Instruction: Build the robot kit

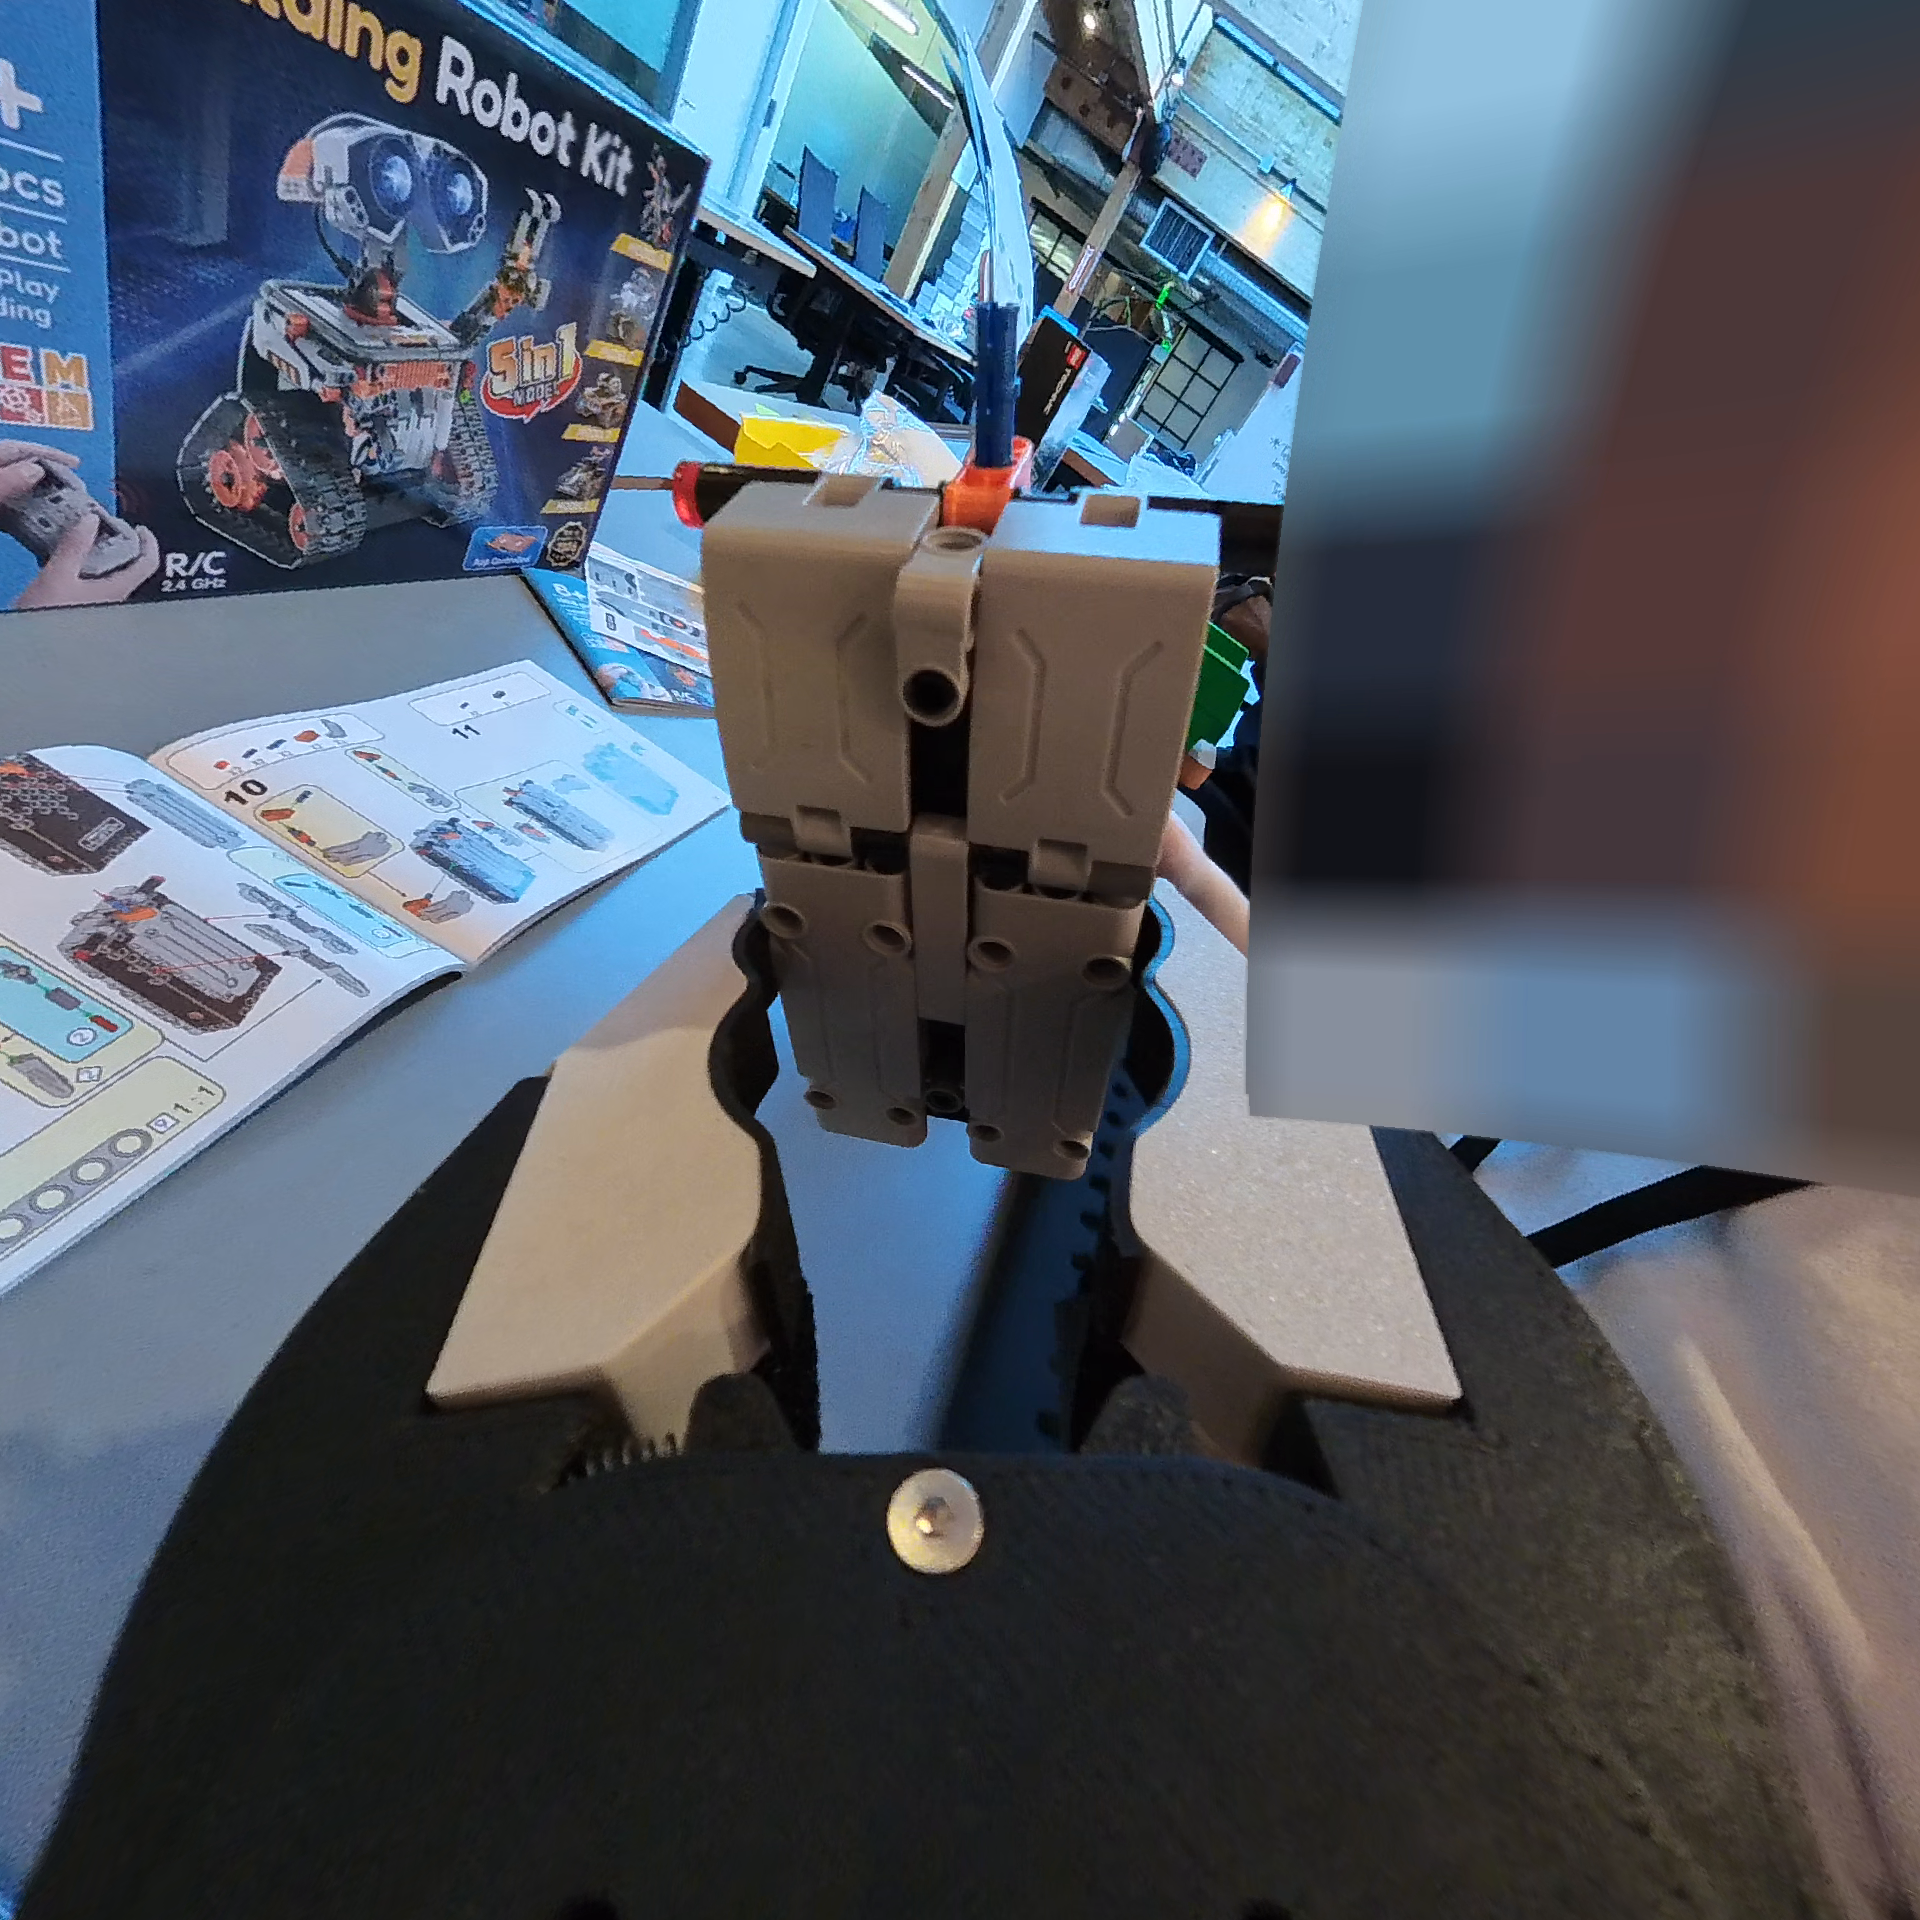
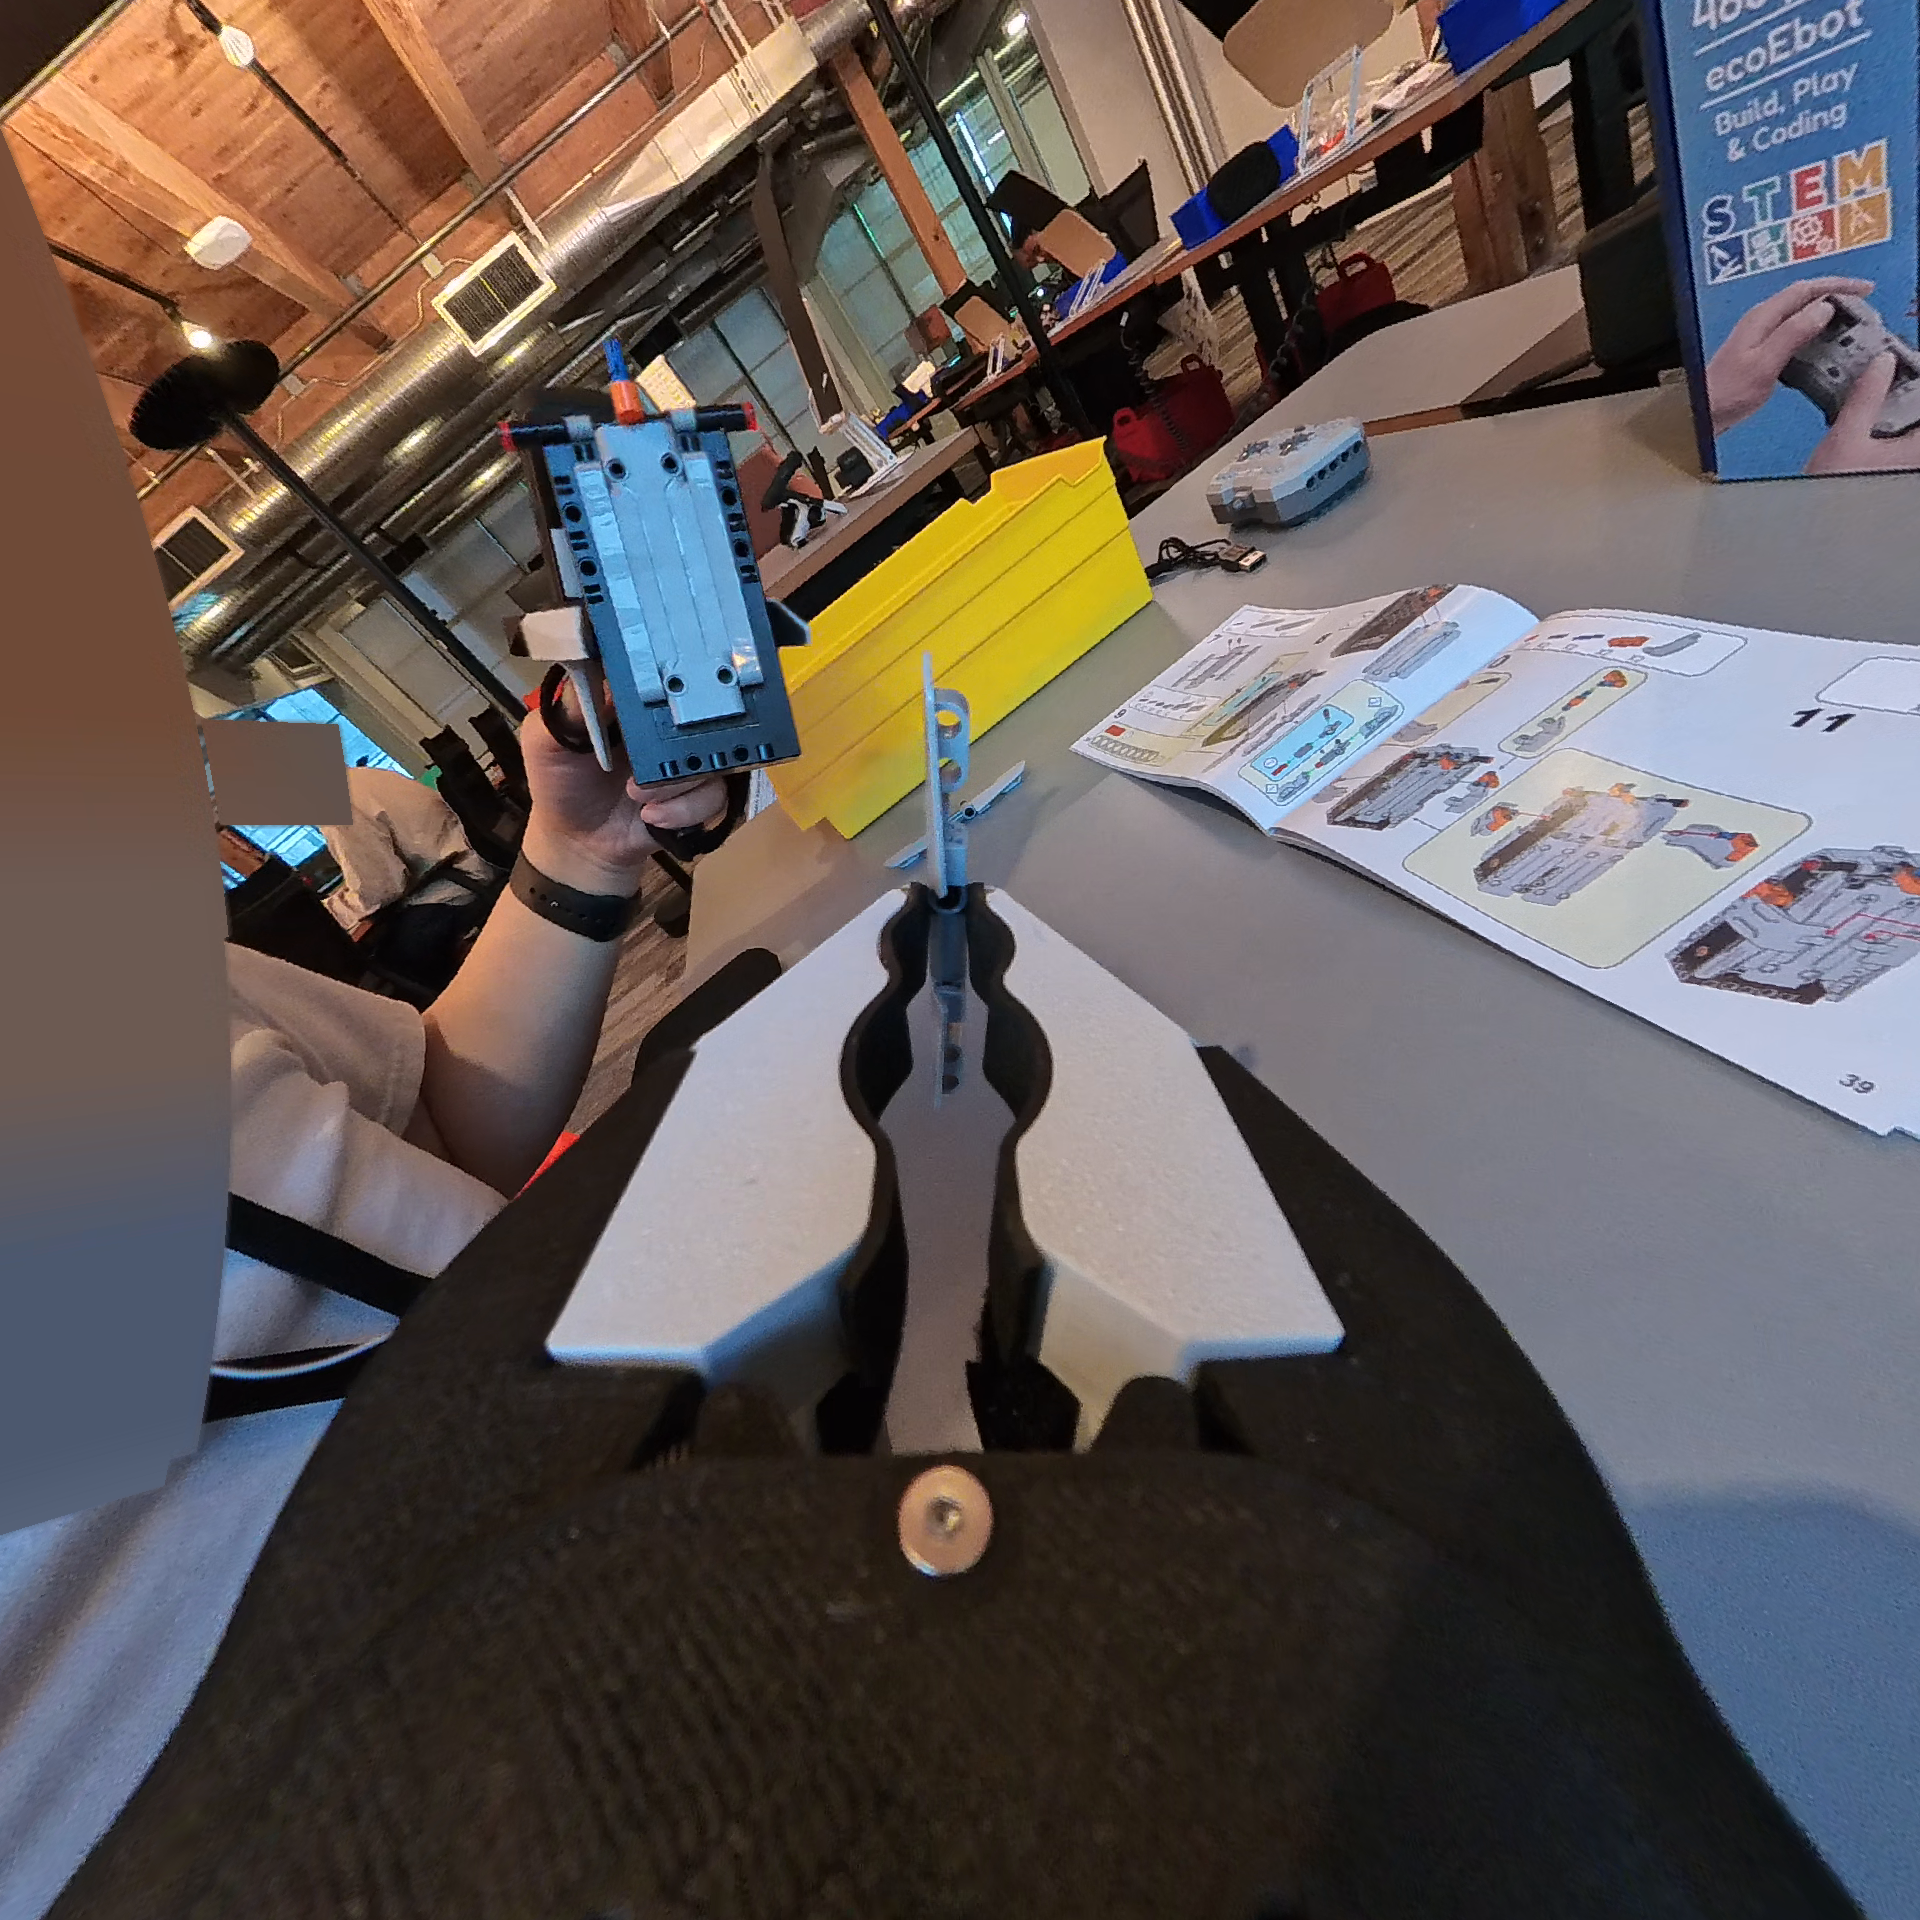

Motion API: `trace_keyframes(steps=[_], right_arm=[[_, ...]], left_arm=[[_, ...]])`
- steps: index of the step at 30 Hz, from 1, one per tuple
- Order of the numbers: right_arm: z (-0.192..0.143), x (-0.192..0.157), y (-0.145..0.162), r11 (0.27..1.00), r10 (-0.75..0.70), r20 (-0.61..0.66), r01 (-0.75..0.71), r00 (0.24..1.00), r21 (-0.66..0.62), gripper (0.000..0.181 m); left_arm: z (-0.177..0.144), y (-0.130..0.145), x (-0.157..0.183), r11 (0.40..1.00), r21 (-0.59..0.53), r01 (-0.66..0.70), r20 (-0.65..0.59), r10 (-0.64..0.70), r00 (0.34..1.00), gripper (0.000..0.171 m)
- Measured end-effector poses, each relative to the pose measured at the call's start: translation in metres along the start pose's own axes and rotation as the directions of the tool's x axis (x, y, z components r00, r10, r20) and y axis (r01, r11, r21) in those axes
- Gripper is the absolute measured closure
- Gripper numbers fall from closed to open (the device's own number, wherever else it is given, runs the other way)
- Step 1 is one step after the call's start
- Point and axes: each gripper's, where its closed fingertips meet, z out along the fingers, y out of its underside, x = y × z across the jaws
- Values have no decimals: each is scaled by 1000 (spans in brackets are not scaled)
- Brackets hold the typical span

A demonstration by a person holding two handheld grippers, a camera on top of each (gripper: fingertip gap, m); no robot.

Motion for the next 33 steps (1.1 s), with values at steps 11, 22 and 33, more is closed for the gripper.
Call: trace_keyframes(steps=[11, 22, 33], right_arm=[[1, 3, 2, 1000, -20, -18, 20, 1000, -16, 176], [6, -43, -56, 997, -27, 188, 14, 982, 70, 176], [-9, -206, -182, 877, -474, 342, 467, 811, 108, 177]], left_arm=[[-5, 4, 16, 1000, 24, -1, -20, 1, 1000, 104], [19, -23, 67, 988, 74, -137, -318, 153, 936, 105], [79, -126, 123, 921, 85, -381, -544, 363, 757, 105]])
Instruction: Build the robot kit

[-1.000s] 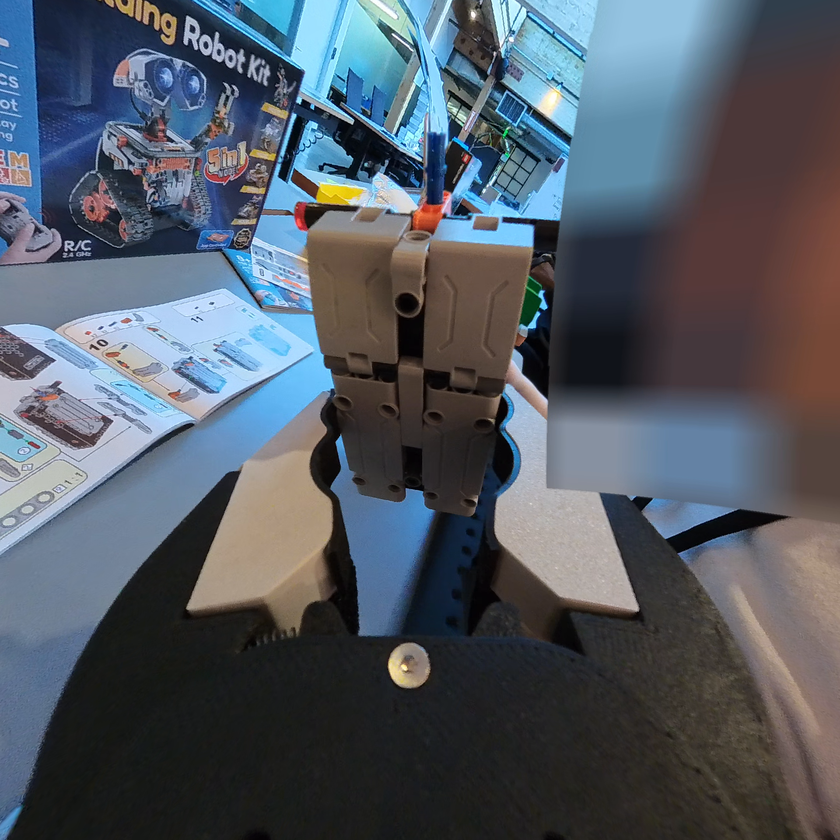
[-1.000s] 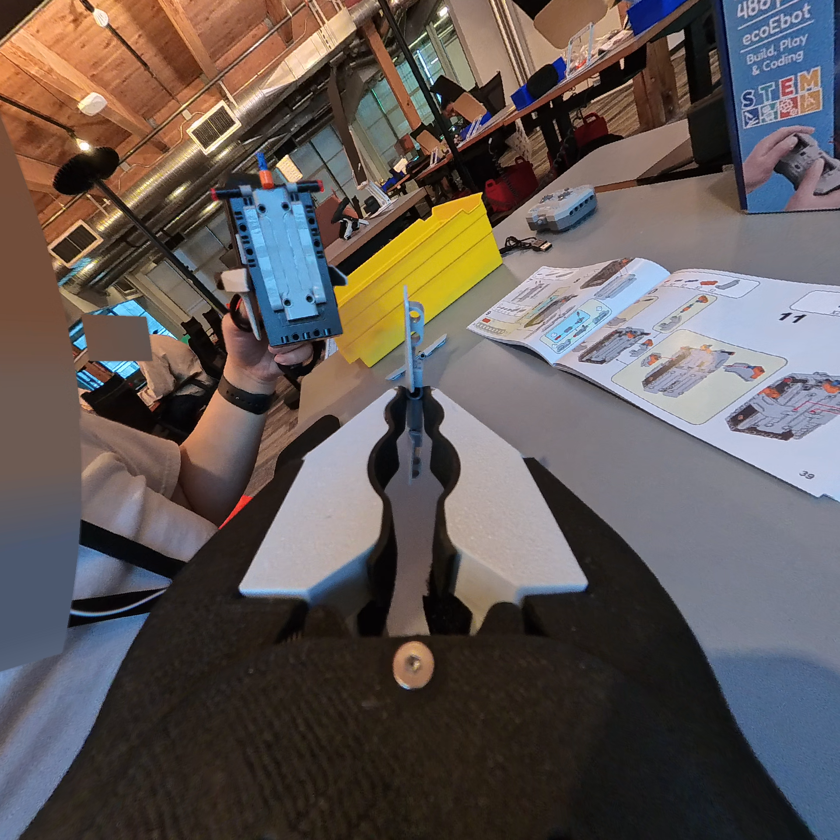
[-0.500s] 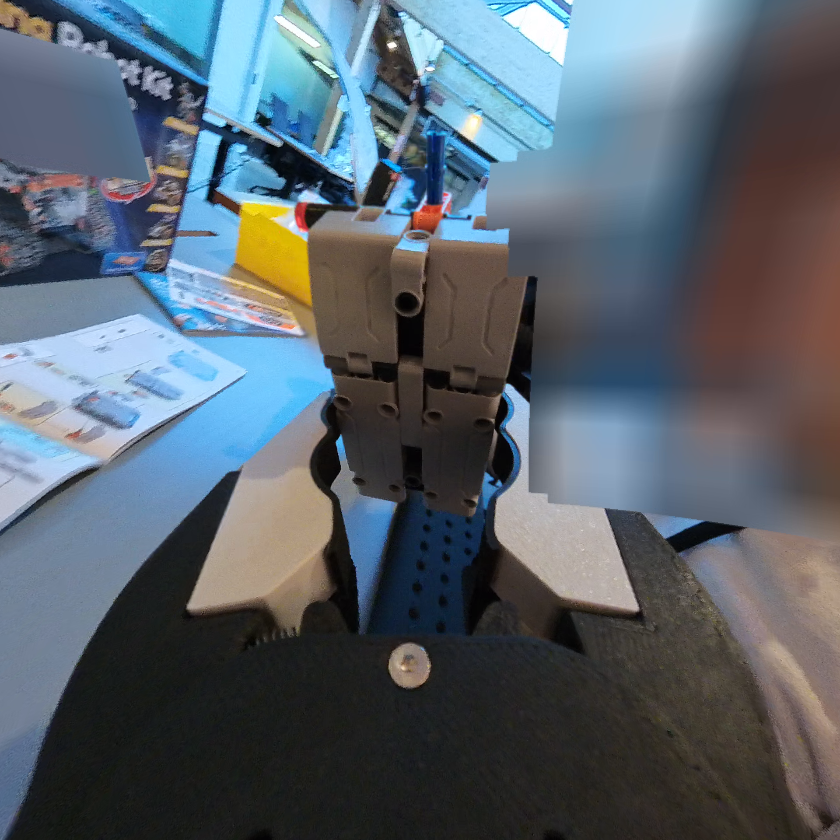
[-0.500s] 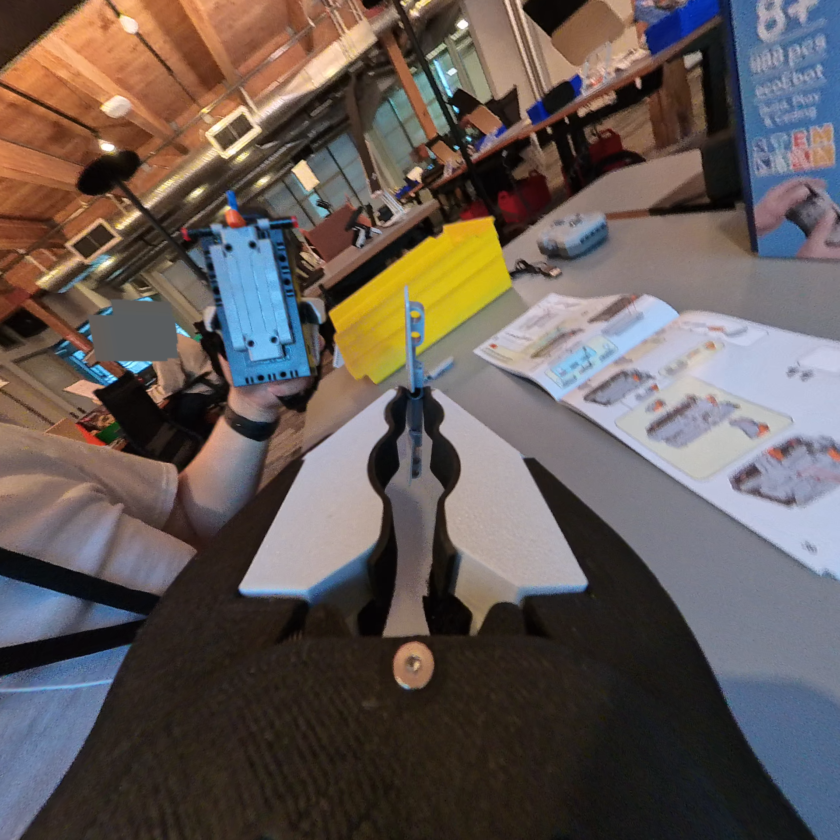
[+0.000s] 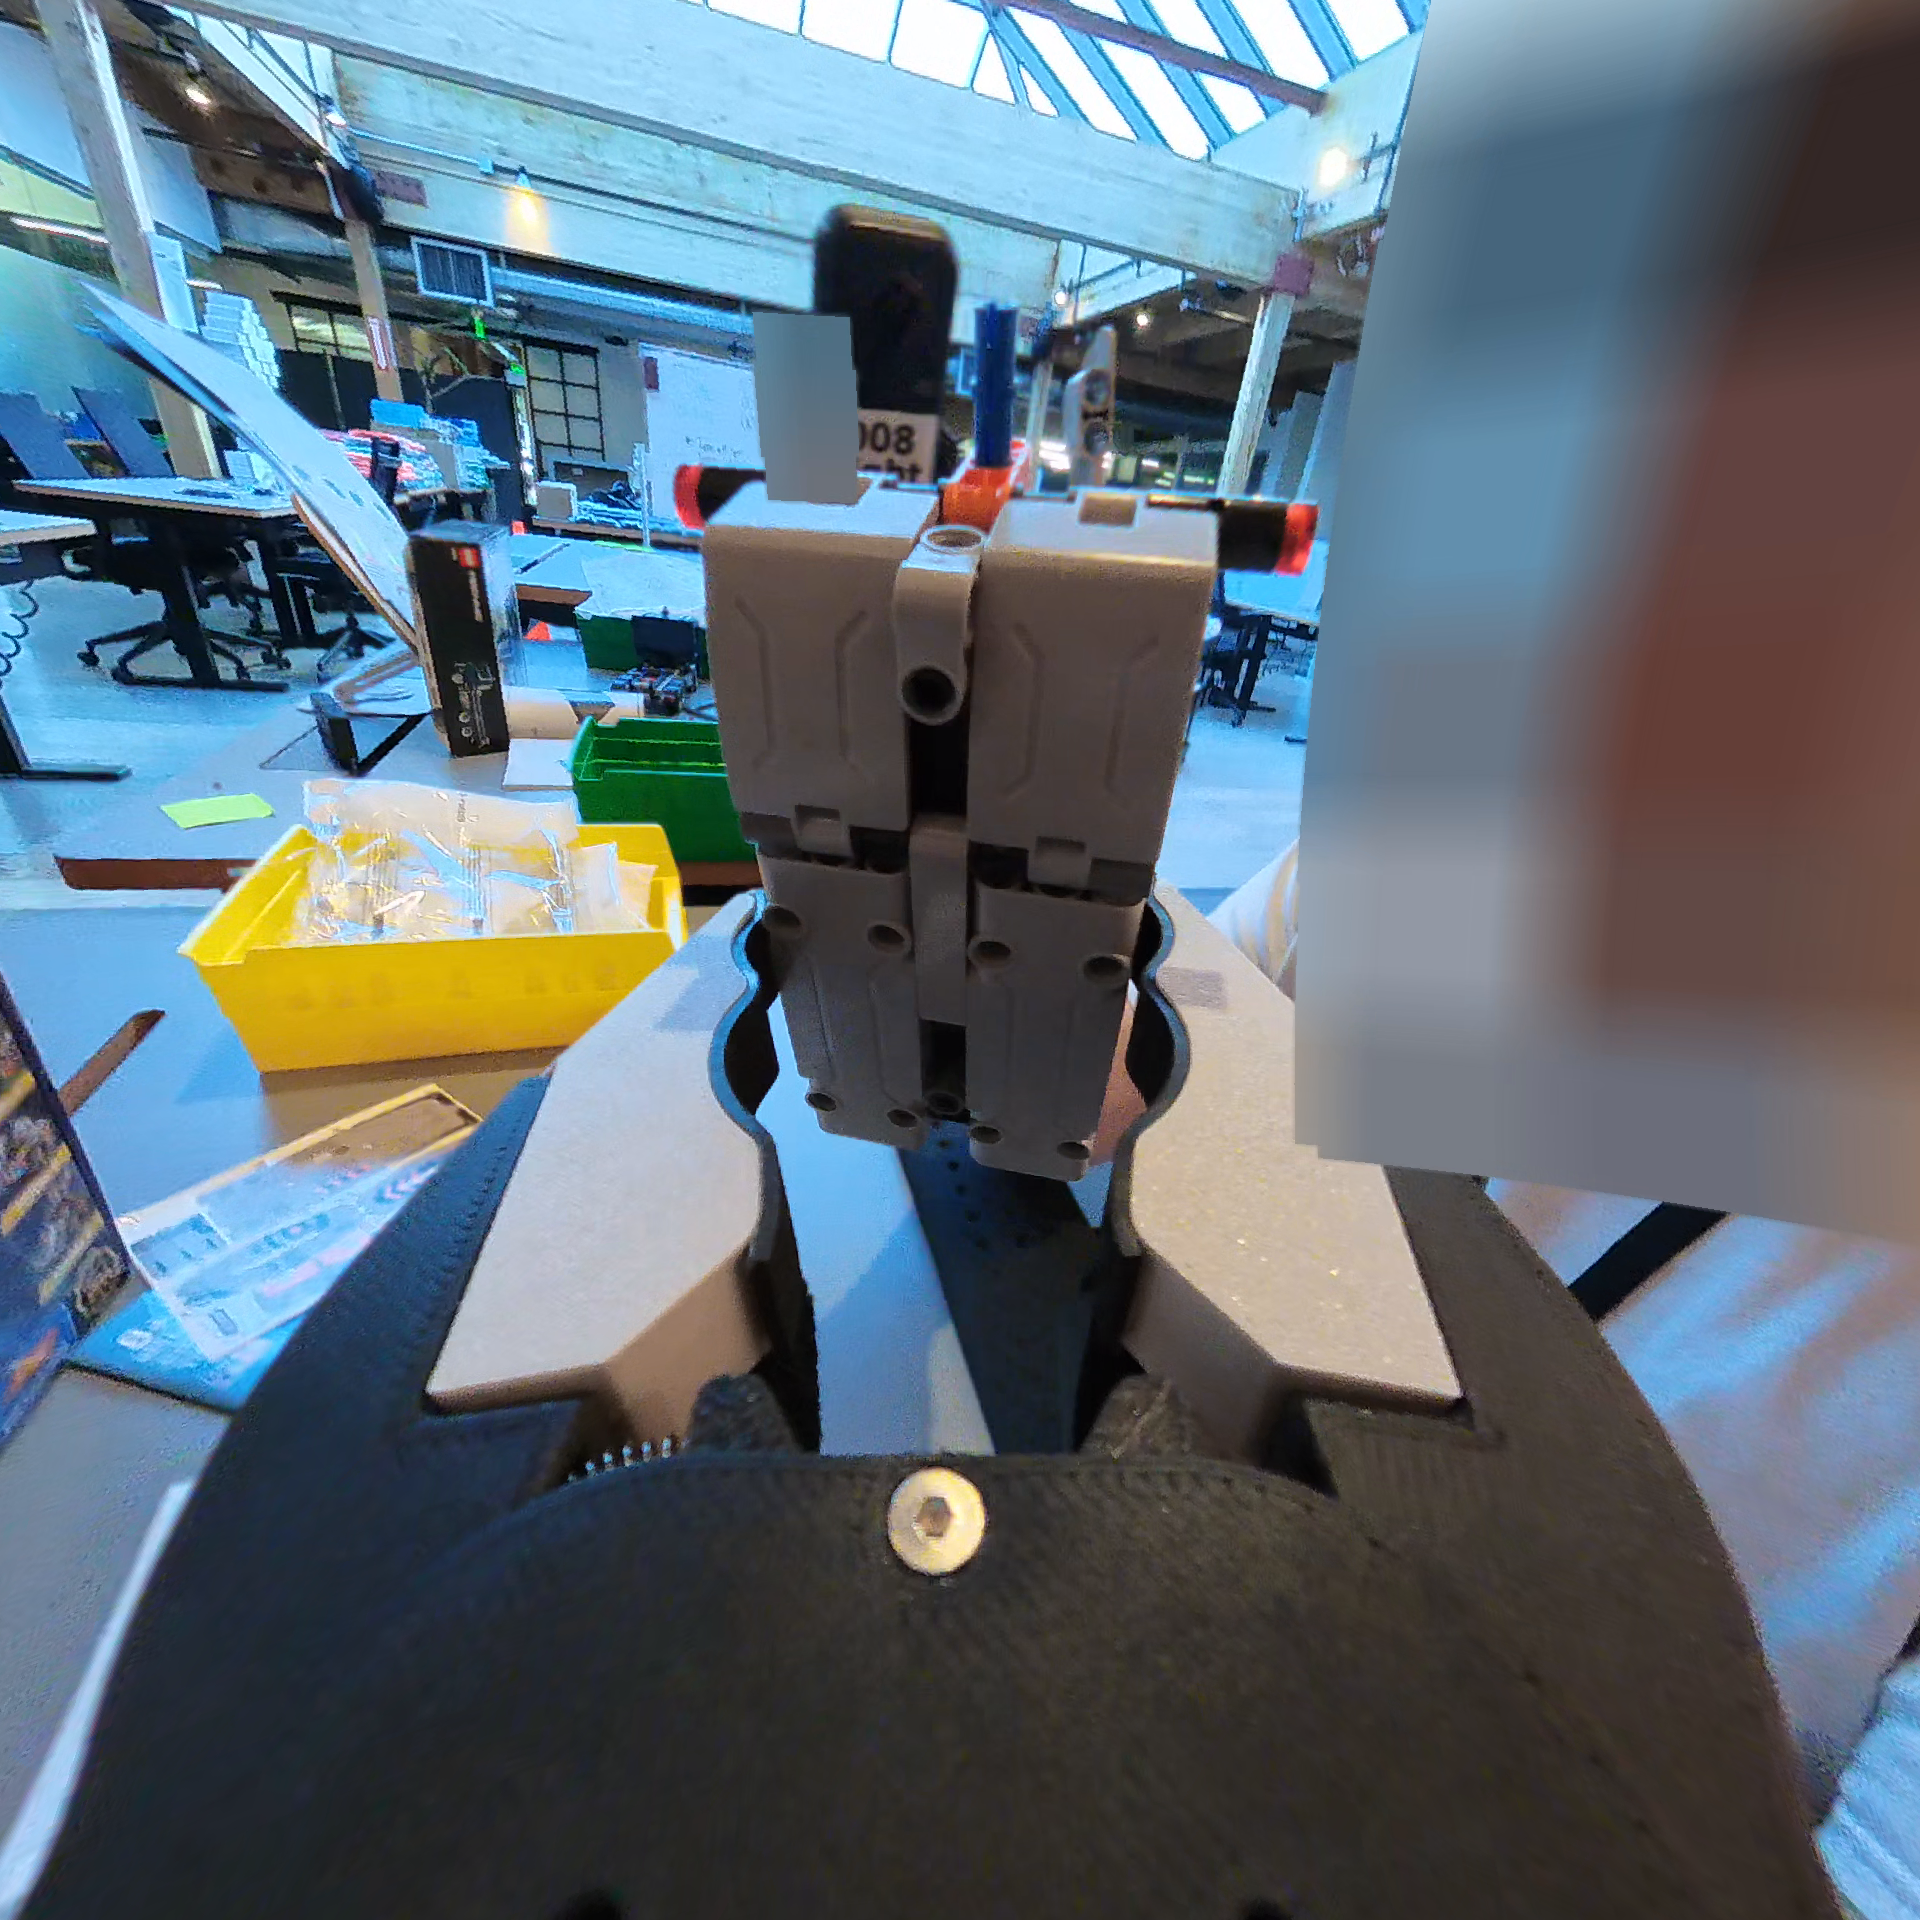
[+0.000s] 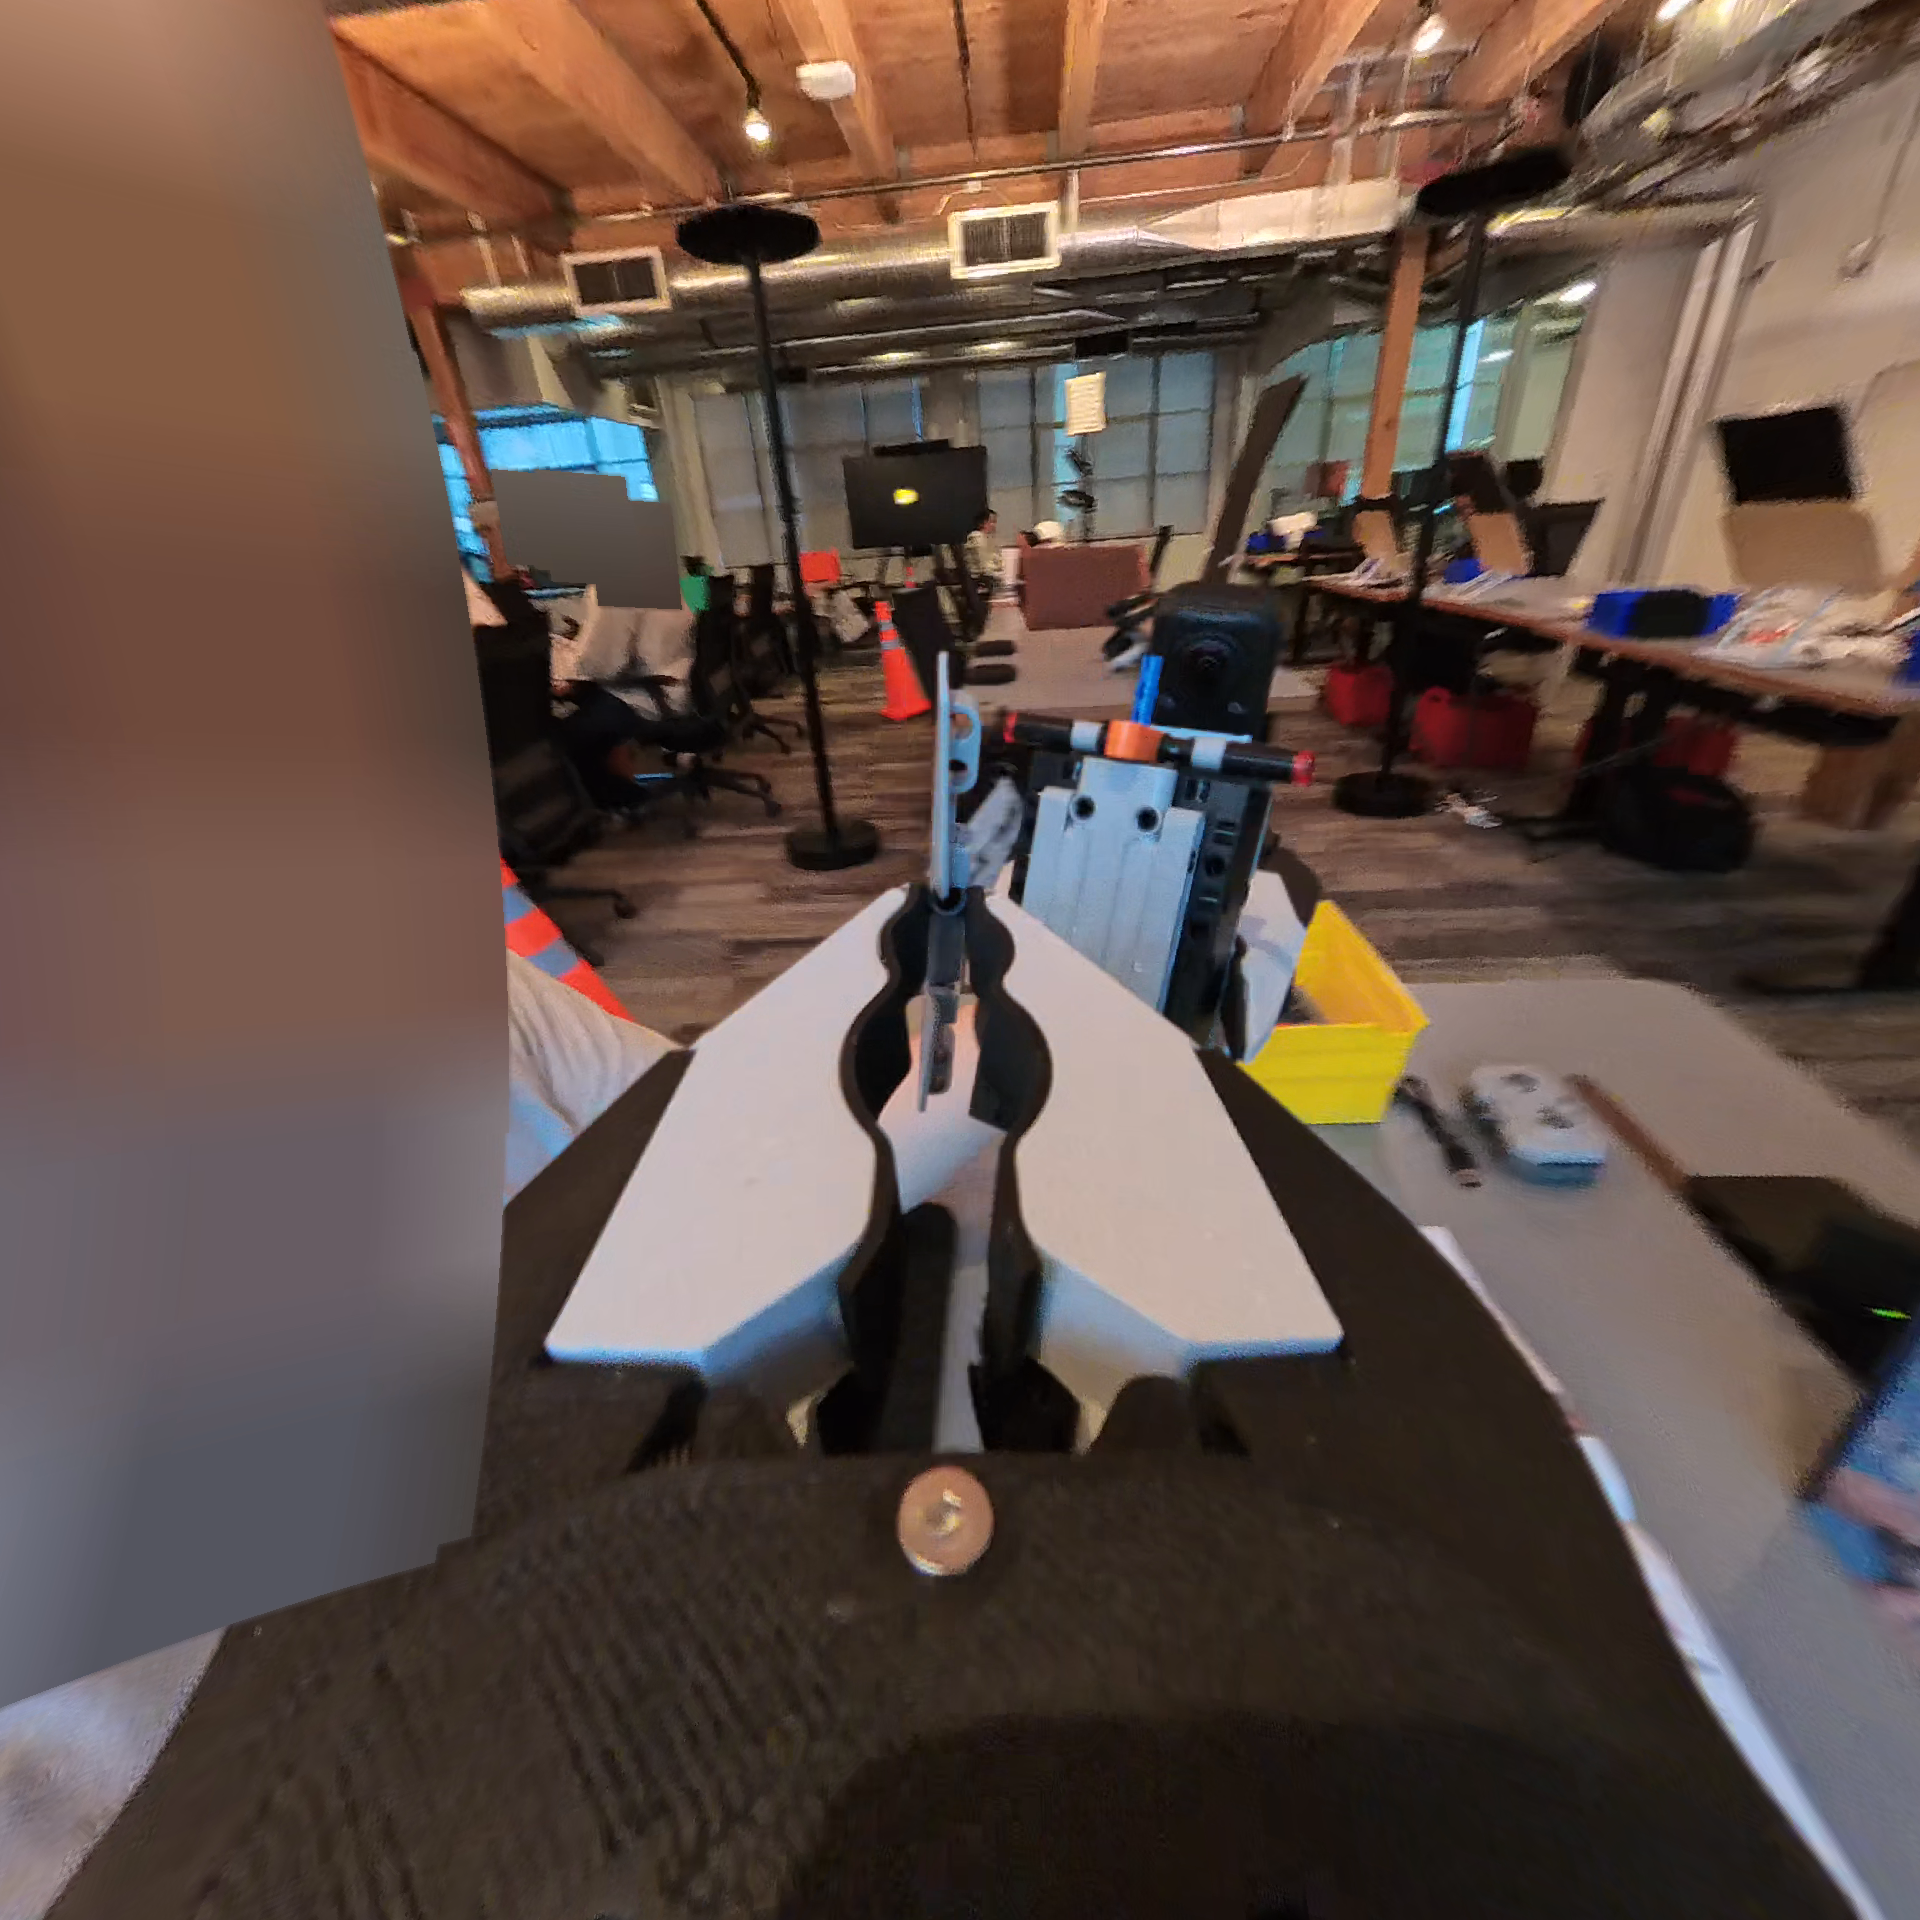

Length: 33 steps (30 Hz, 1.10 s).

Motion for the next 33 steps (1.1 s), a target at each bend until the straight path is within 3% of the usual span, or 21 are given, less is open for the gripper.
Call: trace_keyframes(steps=[4, 8, 13, 18, 33], right_arm=[[-19, 10, -5, 998, -30, -86, 35, 996, 58, 177], [-24, 37, 20, 998, 45, -157, -52, 987, -43, 177], [-25, 58, 38, 987, 84, -200, -109, 976, -115, 176], [-24, 72, 48, 974, 167, -196, -193, 966, -122, 177], [-16, 82, 59, 958, 229, -183, -255, 956, -129, 176]], left_arm=[[20, -4, -31, 999, -42, 32, 42, -31, 999, 105], [29, 16, -40, 994, -21, 104, -29, -105, 994, 105], [26, 25, -65, 960, -50, 276, 42, -274, 961, 105], [17, 36, -75, 969, -130, 208, 160, -187, 969, 105], [18, 42, -76, 956, -171, 240, 225, -199, 954, 105]])
